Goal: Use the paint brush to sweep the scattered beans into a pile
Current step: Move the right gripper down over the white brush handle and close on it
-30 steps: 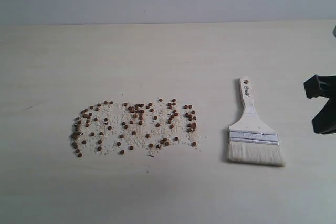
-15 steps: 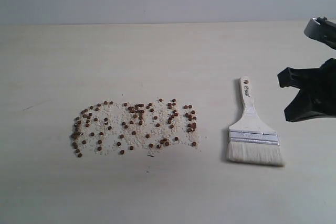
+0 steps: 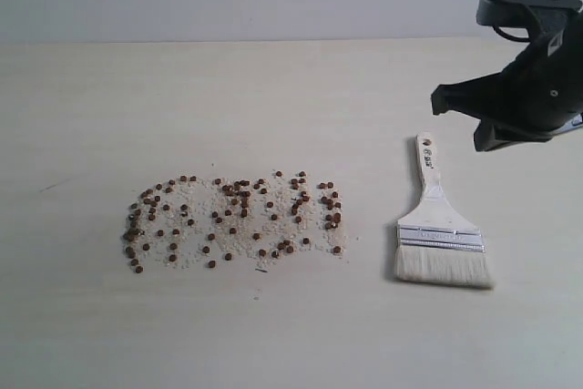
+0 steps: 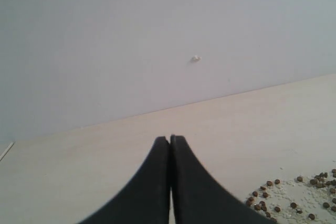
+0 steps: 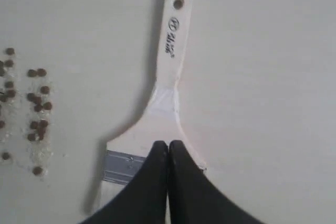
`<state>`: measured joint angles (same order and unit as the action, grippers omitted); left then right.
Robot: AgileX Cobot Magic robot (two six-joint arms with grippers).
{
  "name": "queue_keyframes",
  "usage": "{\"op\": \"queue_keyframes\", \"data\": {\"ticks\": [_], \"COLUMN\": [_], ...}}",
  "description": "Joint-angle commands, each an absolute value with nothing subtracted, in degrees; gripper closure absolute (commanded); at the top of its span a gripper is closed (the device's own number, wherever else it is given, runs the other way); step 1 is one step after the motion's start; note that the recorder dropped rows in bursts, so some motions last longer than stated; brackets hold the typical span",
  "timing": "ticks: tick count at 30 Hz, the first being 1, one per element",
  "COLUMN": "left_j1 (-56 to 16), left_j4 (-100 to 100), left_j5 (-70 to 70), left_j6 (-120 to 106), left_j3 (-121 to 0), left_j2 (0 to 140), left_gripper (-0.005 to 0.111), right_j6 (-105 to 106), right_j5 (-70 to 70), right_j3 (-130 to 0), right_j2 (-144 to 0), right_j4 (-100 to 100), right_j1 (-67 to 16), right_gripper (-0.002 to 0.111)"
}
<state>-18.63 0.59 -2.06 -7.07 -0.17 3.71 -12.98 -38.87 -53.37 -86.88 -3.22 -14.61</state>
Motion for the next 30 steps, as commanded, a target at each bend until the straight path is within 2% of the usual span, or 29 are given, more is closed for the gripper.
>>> {"op": "queue_keyframes", "data": {"ticks": [1,7,11,20,30], "left_j1": [-18.5,-18.5,-18.5,-18.5,-18.5], "left_j4": [0.7,0.7,0.7,0.7,0.7], "left_j5": [-2.0,-2.0,-2.0,-2.0,-2.0], "left_j6": [-6.9,-6.9,-6.9,-6.9,-6.9], "left_j3": [0.0,0.0,0.0,0.0,0.0], "left_j2": [3.3,3.3,3.3,3.3,3.3], "left_gripper": [0.107,0.107,0.107,0.107,0.107], "right_j6": [-14.7,-8.0,-9.4,-13.3,-18.6], "right_j5": [-38.9,-44.3,-48.1,-40.3,-41.6], "right_j3": [-55.3,-57.5,-61.1,-63.2,-67.8], "right_j2": [-87.1,-91.3,-96.9,-103.4,-109.5], "right_j4": [-2.6,-7.2,-6.9,-5.2,-2.4], "right_j1": [-16.0,-16.0,-16.0,-16.0,-16.0], "right_gripper": [0.108,0.104,0.092,0.061,0.058]}}
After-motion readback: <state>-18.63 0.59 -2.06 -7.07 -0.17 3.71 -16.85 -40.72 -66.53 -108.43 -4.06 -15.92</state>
